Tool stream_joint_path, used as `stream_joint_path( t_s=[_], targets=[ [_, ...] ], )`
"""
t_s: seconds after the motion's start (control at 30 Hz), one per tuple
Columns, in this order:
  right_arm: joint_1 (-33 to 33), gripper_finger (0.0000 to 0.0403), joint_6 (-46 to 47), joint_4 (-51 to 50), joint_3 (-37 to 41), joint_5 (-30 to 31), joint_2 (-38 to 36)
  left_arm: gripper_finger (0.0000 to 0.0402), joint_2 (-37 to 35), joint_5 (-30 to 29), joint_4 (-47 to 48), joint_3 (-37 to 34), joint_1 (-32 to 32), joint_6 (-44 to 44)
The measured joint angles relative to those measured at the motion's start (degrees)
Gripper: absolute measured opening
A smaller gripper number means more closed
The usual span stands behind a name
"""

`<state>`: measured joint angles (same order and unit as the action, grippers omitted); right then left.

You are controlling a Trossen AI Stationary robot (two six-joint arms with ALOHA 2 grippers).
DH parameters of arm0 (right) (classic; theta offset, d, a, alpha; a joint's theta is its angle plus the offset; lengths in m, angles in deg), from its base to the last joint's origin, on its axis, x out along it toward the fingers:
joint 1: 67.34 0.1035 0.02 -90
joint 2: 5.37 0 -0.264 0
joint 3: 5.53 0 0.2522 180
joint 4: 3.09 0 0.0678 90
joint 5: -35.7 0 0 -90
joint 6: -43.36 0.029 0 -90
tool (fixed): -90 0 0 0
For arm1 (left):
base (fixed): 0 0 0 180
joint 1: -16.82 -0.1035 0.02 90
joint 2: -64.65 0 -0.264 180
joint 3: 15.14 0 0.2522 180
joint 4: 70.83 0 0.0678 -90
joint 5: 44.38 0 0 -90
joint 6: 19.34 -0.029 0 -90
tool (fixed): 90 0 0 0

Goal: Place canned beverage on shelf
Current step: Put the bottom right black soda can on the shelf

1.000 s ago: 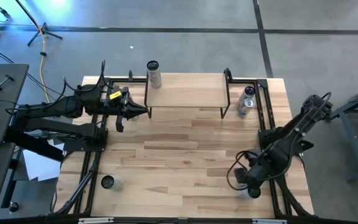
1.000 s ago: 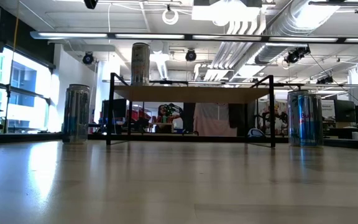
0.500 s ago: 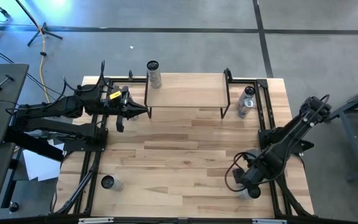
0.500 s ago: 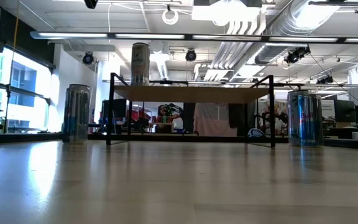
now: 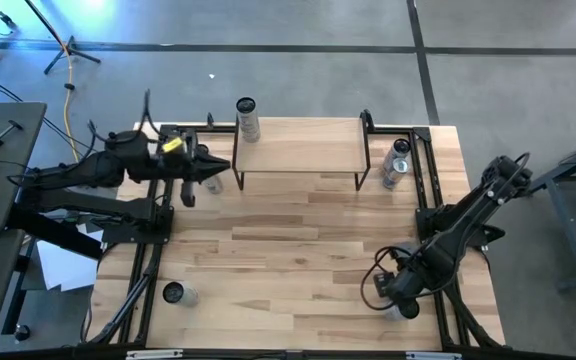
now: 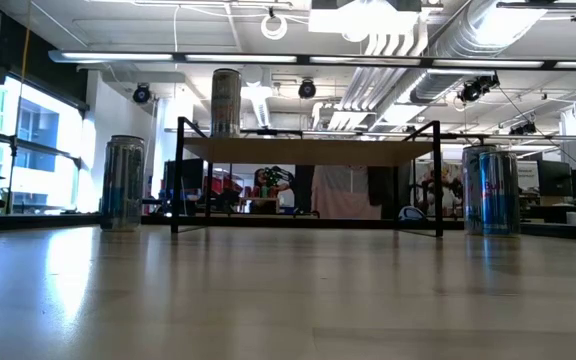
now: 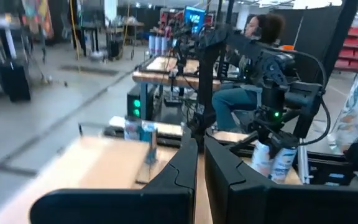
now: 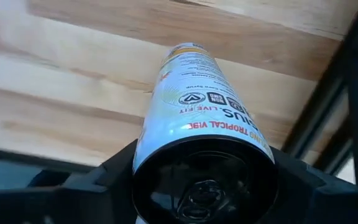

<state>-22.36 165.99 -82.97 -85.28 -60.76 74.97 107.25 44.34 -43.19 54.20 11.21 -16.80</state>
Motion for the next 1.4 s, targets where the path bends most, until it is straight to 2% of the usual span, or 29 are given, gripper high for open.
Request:
stream_joint_path(
  t_s=[0.13, 0.23, 0.3, 0.47, 0.7, 0.8, 0.9, 0.97, 1.13, 1.3, 1.4],
  targets=[
    [-1.1, 0.0240, -2.0, -0.8, -6.1, 8.0, -2.2, 0.0005, -0.4, -5.7, 3.0, 6.4, 0.0, -6.3],
    [-4.2, 0.0240, -8.8, -1.4, -12.8, 13.6, -2.8, 0.0005, -0.3, -9.3, 3.8, 10.4, 0.0, -11.0],
    [-7.4, 0.0240, -15.2, -0.5, -17.8, 16.7, -2.8, 0.0005, -0.3, -10.5, 3.8, 12.2, 0.0, -13.3],
    [-18.8, 0.0240, -38.6, 4.1, -30.3, 25.1, 0.8, 0.0005, -0.4, -11.8, 4.0, 13.4, 0.0, -14.2],
    [-35.3, 0.0240, -66.5, 3.5, -51.8, 24.8, 11.8, 0.0005, -0.3, -11.8, 5.1, 13.4, 0.0, -15.3],
    [-41.8, 0.0240, -74.8, 1.4, -61.4, 25.0, 17.3, 0.0005, -0.3, -12.5, 7.2, 13.4, 0.0, -15.2],
    [-47.1, 0.0240, -78.8, -4.1, -69.1, 25.6, 22.9, 0.0005, -0.2, -13.5, 9.5, 13.4, 0.0, -12.3],
    [-50.2, 0.0240, -80.7, -2.8, -66.6, 23.7, 23.5, 0.0005, 0.2, -13.5, 9.8, 13.4, 0.0, -8.6],
    [-56.7, 0.0240, -84.5, -5.4, -60.3, 14.4, 24.3, 0.0005, 0.7, -13.4, 10.0, 13.4, 0.0, 0.3],
    [-59.4, 0.0240, -91.9, -5.8, -58.0, 12.3, 24.6, 0.0005, 2.2, -14.2, 10.0, 13.4, 0.0, 4.3],
    [-61.1, 0.0240, -95.4, -7.5, -58.0, 11.6, 24.5, 0.0005, 5.8, -16.0, 10.8, 13.4, 0.0, 9.0]
  ],
)
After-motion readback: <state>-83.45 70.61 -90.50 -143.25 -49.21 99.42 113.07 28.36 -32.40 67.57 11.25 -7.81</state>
